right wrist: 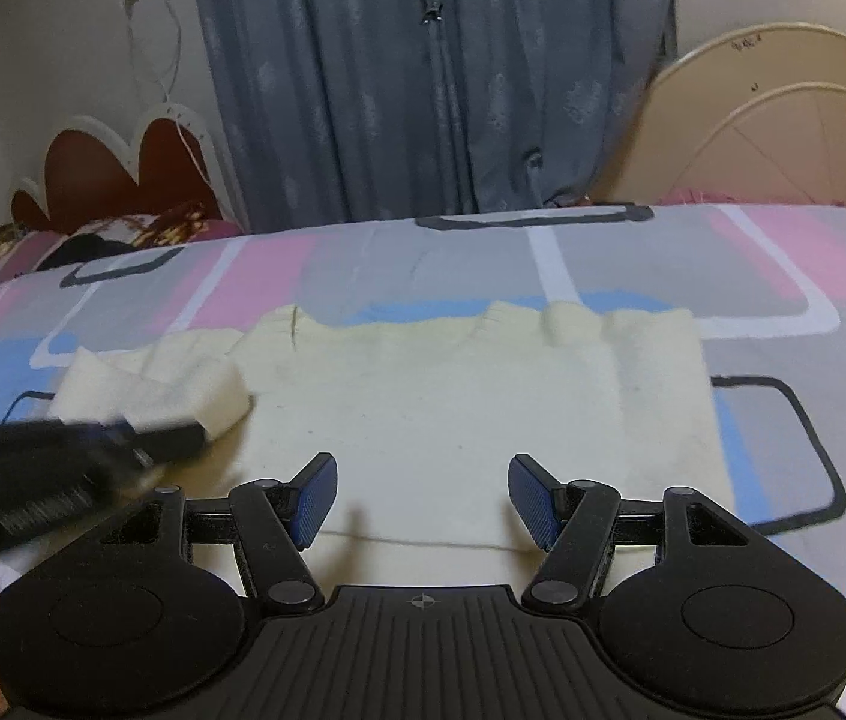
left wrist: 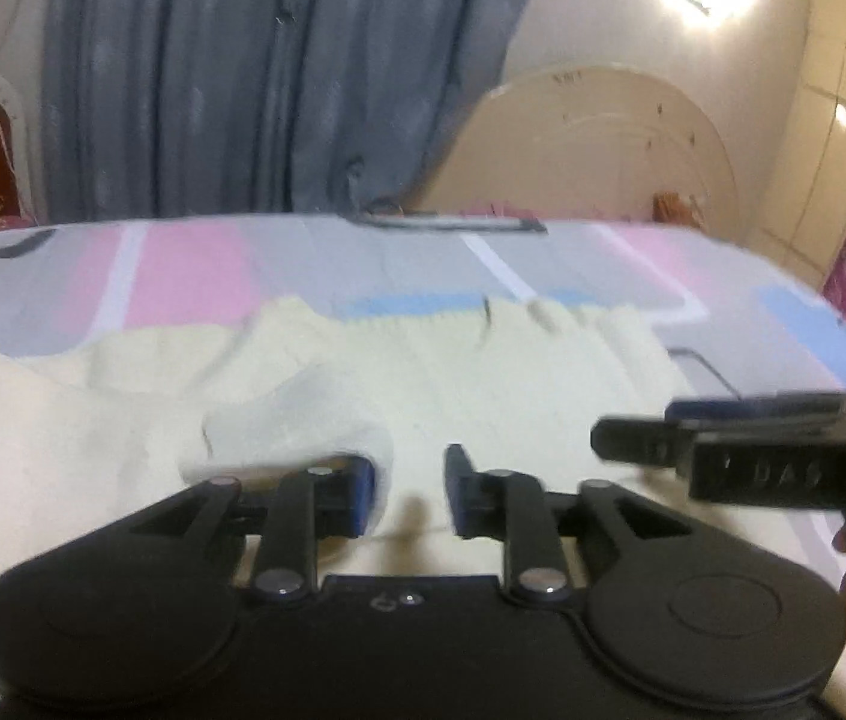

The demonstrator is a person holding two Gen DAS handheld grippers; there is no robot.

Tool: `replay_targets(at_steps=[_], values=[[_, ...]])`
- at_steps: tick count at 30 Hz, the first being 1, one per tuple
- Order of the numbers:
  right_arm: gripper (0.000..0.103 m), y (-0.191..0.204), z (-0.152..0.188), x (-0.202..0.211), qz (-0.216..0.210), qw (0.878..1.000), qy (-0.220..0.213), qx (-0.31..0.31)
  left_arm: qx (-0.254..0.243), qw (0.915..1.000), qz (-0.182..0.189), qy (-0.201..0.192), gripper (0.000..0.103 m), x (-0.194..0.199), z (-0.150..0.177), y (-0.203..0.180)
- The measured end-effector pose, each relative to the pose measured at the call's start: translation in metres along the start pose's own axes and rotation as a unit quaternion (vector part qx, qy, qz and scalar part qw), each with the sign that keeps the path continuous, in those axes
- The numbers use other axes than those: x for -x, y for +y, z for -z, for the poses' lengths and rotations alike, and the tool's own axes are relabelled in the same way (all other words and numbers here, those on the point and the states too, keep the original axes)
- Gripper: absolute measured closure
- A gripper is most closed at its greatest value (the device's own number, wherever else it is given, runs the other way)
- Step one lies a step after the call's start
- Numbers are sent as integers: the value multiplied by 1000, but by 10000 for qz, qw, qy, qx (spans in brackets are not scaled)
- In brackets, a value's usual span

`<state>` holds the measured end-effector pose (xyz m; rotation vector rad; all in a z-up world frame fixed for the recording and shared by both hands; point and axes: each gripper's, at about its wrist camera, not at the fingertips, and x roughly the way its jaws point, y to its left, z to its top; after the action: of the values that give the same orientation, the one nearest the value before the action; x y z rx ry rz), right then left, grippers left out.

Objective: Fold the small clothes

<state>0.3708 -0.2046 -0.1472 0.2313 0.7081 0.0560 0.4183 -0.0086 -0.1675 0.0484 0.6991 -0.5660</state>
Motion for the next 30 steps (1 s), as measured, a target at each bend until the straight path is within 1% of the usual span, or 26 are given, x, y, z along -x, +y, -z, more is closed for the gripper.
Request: replay_targets(at_steps=[1,3,6,10,15,17,20,24,26,28,30], values=[[39,-3,0,2,-12,10000,-10,-12,-27,10000,6,25,64,0,-1,-3],[39,-5,1,4,-33,10000,6,-5,-97,9999,31,-7,55,2,-2,-8],[39,-5,2,6,-128,9999,21,-14,-281,9996,23,-77,50,11,-4,-13],[39,-5,0,3,-176,9998,21,-56,-825,9964,-33,-179,48,12,-4,-31],[39,-17,-5,4,-109,9997,45,-234,-1099,9937,211,82,48,0,3,-49],[39,-21,-6,6,-77,9996,68,-246,-1130,9931,259,201,48,-6,7,-54],[39,-21,-5,8,-137,9996,123,-209,-894,9955,263,175,48,0,9,-48],[39,-16,-1,2,-414,9981,256,-375,-690,9976,-39,54,48,18,6,-22],[39,-10,3,-6,-509,9970,382,-430,-547,9979,-356,13,48,27,7,-2],[39,-6,7,-15,-408,9970,499,-434,-340,9974,-628,22,48,35,9,19],[39,-6,9,-22,-488,9954,584,-587,-163,9960,-880,58,48,40,14,38]])
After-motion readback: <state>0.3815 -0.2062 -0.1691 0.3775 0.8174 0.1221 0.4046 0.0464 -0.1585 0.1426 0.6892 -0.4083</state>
